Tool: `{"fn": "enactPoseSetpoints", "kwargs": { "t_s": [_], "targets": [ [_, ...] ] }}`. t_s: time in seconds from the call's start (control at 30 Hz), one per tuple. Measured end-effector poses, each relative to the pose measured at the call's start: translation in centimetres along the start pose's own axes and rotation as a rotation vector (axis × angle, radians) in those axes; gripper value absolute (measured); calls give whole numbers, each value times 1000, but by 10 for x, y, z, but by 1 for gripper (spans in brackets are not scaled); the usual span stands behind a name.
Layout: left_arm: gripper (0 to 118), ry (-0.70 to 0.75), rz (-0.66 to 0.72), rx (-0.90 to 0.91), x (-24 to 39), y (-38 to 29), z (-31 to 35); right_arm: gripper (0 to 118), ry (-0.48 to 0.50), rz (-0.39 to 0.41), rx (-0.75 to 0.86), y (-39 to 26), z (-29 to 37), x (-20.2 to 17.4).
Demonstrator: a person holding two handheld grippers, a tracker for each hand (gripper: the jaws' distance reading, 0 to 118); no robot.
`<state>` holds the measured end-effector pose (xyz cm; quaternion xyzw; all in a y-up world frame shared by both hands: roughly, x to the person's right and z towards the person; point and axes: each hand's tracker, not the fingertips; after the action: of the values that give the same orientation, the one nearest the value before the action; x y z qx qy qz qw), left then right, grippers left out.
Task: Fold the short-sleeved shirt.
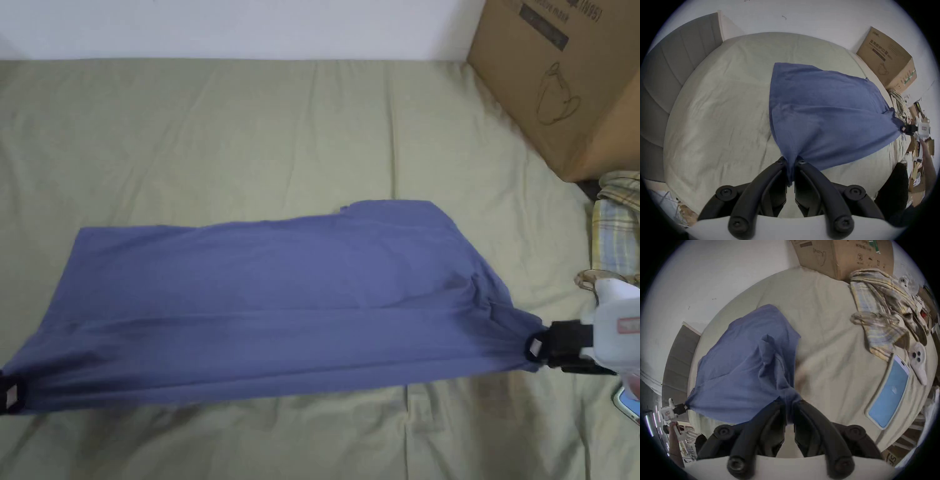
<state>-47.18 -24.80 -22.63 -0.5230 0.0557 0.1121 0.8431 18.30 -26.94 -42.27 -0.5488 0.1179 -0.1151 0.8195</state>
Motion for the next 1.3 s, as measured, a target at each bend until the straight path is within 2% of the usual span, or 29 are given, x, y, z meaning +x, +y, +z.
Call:
{"fn": "enactPoseSetpoints", "kwargs": {
  "t_s": [0.13,0.17,0.2,0.23,0.27,0.3,0.33,0.37,0.4,0.5,0.57,0.63,0.67,0.7,0.73,0.77,0.8,0.83,0.93,1.07,1.17,1.2,1.23,1.27,1.3],
  "targets": [
    [7,-18,-22,-28,-3,-20,-1,12,27,-14,-38,-22,-2,13],
    [12,-29,-21,-16,-5,-24,-2,29,56,-1,-34,-28,-4,14],
    [27,-49,3,5,-7,-27,-4,61,64,-3,-18,-33,-4,14],
    [35,-67,35,15,-8,-29,-2,61,9,-3,-3,-36,-4,12],
    [45,-90,66,15,-10,-32,1,72,-58,14,-5,-38,-4,9],
    [67,-98,63,16,-10,-34,3,91,-84,33,-8,-40,-2,6],
    [110,-93,55,18,-8,-35,4,107,-77,41,8,-41,2,3],
    [118,-93,56,34,-4,-40,10,107,-78,56,30,-40,7,0],
    [112,-90,60,78,-2,-40,13,107,-80,65,50,-39,13,-7],
    [112,-77,70,120,9,-27,24,107,-108,98,166,-30,31,-29],
    [112,-25,59,166,19,-20,28,107,-136,155,203,-23,38,-51],
    [112,16,31,166,27,-11,32,107,-123,210,214,-15,41,-70],
    [108,31,2,168,35,-6,34,104,-98,228,217,-11,42,-81],
    [97,32,-31,199,42,-3,35,95,-66,242,234,-8,42,-92],
    [62,23,-53,215,45,0,35,57,-40,249,252,-5,42,-100],
    [21,17,-66,219,50,6,33,11,-14,250,270,0,40,-107],
    [0,16,-79,221,55,13,30,0,-8,256,259,5,36,-117],
    [0,31,-90,220,58,18,26,0,19,282,247,8,32,-125],
    [0,-7,-73,225,55,48,16,0,21,305,239,22,19,-137],
    [0,-72,56,234,19,115,-19,0,32,320,214,38,3,-144],
    [2,-16,32,214,-3,167,-55,0,44,315,184,46,-7,-145],
    [12,-11,18,212,-10,182,-67,0,41,319,173,47,-11,-144],
    [12,-16,20,213,-16,191,-77,0,34,326,162,48,-15,-143],
    [18,-23,23,203,-18,202,-89,0,21,333,148,49,-19,-141],
    [34,-22,32,182,-22,210,-101,0,10,337,138,50,-23,-140]
  ]
}}
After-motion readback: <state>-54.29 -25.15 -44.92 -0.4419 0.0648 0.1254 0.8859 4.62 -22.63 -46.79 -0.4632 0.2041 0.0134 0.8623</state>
